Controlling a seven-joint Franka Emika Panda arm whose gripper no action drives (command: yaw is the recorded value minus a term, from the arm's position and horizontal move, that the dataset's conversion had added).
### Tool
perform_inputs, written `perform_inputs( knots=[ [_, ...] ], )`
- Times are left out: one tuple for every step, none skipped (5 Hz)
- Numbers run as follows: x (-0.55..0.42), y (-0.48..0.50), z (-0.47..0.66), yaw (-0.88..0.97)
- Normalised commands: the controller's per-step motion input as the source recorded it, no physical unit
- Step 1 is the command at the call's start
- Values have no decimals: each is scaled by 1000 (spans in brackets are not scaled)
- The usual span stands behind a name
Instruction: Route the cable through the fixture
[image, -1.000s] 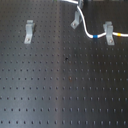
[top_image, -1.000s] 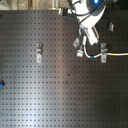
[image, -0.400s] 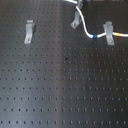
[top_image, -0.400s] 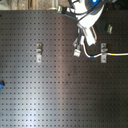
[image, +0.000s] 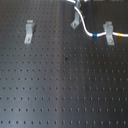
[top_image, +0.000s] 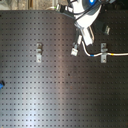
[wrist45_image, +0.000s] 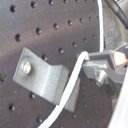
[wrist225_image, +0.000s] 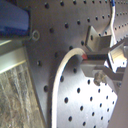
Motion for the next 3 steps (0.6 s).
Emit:
perform_inputs(
  knots=[
    [-76,175,452,-231],
    [-118,234,491,-228],
    [-121,238,467,-134]
  ],
)
